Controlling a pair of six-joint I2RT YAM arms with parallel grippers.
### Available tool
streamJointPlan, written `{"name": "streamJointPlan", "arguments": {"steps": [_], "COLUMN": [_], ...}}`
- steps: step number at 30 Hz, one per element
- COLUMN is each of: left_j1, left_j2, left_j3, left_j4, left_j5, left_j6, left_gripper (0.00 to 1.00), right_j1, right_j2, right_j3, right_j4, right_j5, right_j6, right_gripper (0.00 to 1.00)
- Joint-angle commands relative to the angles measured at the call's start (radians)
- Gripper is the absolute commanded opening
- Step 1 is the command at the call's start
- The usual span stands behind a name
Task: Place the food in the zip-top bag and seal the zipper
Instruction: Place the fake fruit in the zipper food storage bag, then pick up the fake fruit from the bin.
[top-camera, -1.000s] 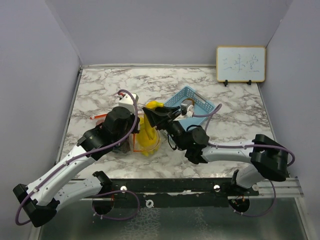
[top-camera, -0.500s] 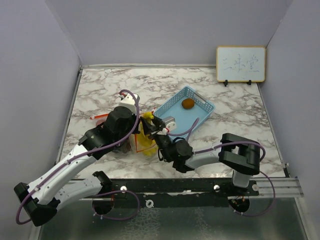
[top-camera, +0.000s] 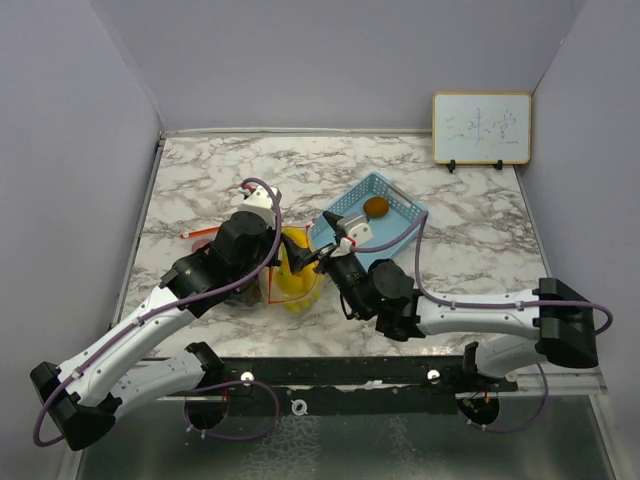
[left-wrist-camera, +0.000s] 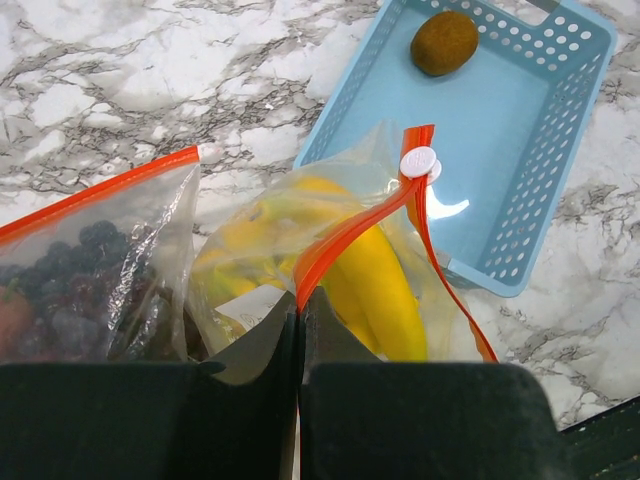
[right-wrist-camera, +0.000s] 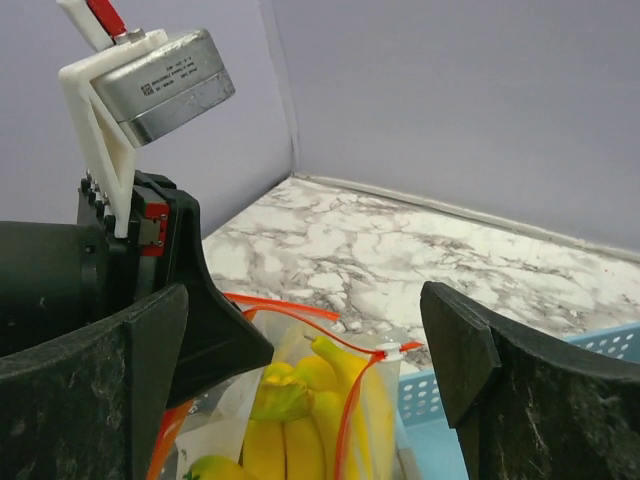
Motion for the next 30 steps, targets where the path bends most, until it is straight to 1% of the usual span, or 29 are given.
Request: {"name": "streamJointPlan", "arguments": {"steps": [1, 2, 4, 5, 7, 8, 10, 13, 15, 17, 22, 25, 30], "left_j1": [-0.003, -0.002, -0.001, -0.002, -0.003, -0.002, -0.002, -0.001, -0.001, -0.002, -0.001, -0.003, -0.001], "left_j2": [0.000, -0.003, -0.010, -0.016, -0.031, -0.039, -0.054, -0.063, -0.061, -0.059, -0.069, -0.068, -0.056], "left_j3": [0.028, 0.028, 0.024, 0.024, 0.021, 0.019, 0.010, 0.001, -0.001, -0.004, -0.021, -0.031, -0.037], "left_j4": [0.029, 0.028, 0.028, 0.026, 0.024, 0.025, 0.029, 0.035, 0.034, 0.034, 0.053, 0.059, 0.060], "left_j5": [-0.015, -0.015, -0.018, -0.020, -0.022, -0.023, -0.026, -0.026, -0.027, -0.026, -0.010, 0.001, -0.006], "left_j6": [0.015, 0.014, 0.015, 0.014, 0.013, 0.012, 0.011, 0.019, 0.024, 0.026, 0.027, 0.032, 0.045], "left_gripper": [0.00, 0.00, 0.00, 0.00, 0.00, 0.00, 0.00, 0.00, 0.00, 0.00, 0.00, 0.00, 0.00], "right_j1": [0.002, -0.006, -0.049, -0.090, -0.218, -0.285, -0.426, -0.565, -0.622, -0.652, -0.705, -0.747, -0.759], "right_j2": [-0.106, -0.108, -0.092, -0.080, -0.063, -0.057, -0.026, 0.089, 0.174, 0.259, 0.446, 0.507, 0.554], "right_j3": [0.014, 0.034, 0.107, 0.154, 0.225, 0.242, 0.261, 0.352, 0.405, 0.449, 0.515, 0.511, 0.521], "right_j4": [-0.320, -0.369, -0.512, -0.639, -0.840, -0.906, -0.961, -1.083, -1.133, -1.160, -1.238, -1.238, -1.226], "right_j5": [0.037, 0.083, 0.129, 0.127, 0.053, 0.001, -0.118, -0.195, -0.257, -0.298, -0.311, -0.344, -0.267], "right_j6": [0.124, 0.127, 0.166, 0.236, 0.392, 0.464, 0.532, 0.592, 0.608, 0.614, 0.697, 0.745, 0.755], "right_gripper": [1.00, 1.00, 1.00, 1.00, 1.00, 1.00, 0.99, 0.98, 0.98, 0.98, 0.96, 0.92, 0.91]}}
